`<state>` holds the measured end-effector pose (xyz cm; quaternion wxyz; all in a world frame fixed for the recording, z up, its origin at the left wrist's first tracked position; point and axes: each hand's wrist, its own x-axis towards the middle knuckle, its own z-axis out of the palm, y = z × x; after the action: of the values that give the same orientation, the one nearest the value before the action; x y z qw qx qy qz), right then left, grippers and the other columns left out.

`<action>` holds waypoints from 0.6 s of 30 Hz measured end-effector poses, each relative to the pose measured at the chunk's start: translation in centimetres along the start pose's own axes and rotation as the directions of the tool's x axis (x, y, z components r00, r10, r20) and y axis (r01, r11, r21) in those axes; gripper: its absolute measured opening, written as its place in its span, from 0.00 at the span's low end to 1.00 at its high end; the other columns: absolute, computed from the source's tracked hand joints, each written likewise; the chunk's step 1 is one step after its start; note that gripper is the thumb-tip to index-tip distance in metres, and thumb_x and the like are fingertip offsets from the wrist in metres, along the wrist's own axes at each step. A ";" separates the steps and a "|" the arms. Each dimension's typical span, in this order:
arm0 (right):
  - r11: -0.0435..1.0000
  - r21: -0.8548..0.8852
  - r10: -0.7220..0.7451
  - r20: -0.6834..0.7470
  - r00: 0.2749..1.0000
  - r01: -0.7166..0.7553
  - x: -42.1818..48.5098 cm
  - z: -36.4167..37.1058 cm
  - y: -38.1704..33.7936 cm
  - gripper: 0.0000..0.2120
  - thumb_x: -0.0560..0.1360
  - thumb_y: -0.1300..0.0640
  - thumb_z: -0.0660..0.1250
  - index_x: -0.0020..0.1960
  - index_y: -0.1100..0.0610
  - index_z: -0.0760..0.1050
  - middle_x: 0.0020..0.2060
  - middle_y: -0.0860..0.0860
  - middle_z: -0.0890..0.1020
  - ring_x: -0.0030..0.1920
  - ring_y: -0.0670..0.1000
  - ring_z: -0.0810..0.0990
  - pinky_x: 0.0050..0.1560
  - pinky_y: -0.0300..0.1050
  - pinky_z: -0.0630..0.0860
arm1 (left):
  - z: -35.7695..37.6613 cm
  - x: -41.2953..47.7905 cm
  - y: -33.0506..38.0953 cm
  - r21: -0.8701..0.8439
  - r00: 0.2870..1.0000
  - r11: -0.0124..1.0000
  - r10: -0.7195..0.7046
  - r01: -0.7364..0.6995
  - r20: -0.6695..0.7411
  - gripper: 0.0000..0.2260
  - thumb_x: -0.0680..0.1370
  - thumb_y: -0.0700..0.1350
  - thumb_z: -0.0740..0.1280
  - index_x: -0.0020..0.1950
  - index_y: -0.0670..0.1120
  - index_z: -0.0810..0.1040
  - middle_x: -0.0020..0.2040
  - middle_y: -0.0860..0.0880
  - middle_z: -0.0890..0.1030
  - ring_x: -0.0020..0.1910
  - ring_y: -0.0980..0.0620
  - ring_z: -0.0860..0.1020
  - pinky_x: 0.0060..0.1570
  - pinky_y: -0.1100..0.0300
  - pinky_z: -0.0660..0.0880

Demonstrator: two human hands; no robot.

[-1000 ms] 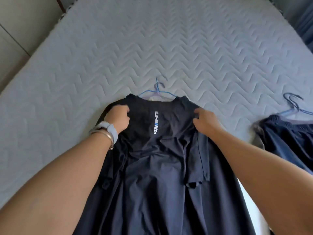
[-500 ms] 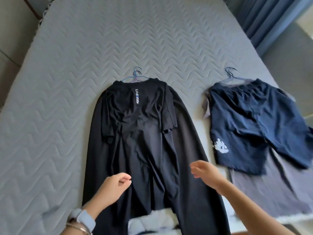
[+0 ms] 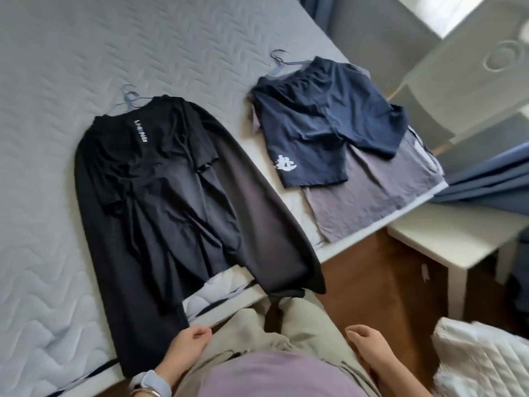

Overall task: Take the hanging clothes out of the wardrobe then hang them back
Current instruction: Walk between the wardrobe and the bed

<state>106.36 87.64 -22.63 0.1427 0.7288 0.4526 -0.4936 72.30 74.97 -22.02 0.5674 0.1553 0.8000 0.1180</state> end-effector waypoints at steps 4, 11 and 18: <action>0.996 0.085 0.015 -0.018 1.000 -0.013 1.0 -2.3 3.1 0.05 0.75 0.57 0.62 0.47 0.51 0.77 0.49 0.51 0.81 0.54 0.52 0.78 0.54 0.43 0.71 | 2.8 0.0 2.5 -0.032 0.999 0.999 -0.042 0.042 -0.027 0.06 0.77 0.43 0.64 0.48 0.45 0.80 0.45 0.49 0.81 0.44 0.52 0.78 0.41 0.61 0.72; 0.997 0.066 -0.035 0.017 0.999 0.034 5.6 -13.2 8.4 0.07 0.74 0.55 0.63 0.49 0.53 0.78 0.42 0.48 0.80 0.43 0.49 0.77 0.46 0.41 0.71 | 13.9 -0.9 10.9 -0.220 0.993 0.973 -0.082 0.063 -0.080 0.07 0.79 0.41 0.60 0.55 0.43 0.75 0.51 0.45 0.78 0.50 0.49 0.75 0.45 0.58 0.68; 0.968 0.242 -0.037 -0.142 0.989 0.071 9.3 -26.0 11.6 0.08 0.77 0.59 0.61 0.53 0.56 0.77 0.42 0.53 0.81 0.46 0.53 0.80 0.37 0.40 0.71 | 21.7 -2.8 18.3 -0.208 0.999 0.978 0.013 -0.023 -0.050 0.07 0.79 0.42 0.60 0.55 0.44 0.75 0.47 0.48 0.78 0.44 0.53 0.76 0.38 0.63 0.68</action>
<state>131.94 103.08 -21.02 0.0063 0.7603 0.4160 -0.4988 95.79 91.09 -20.06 0.5598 0.0994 0.7954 0.2101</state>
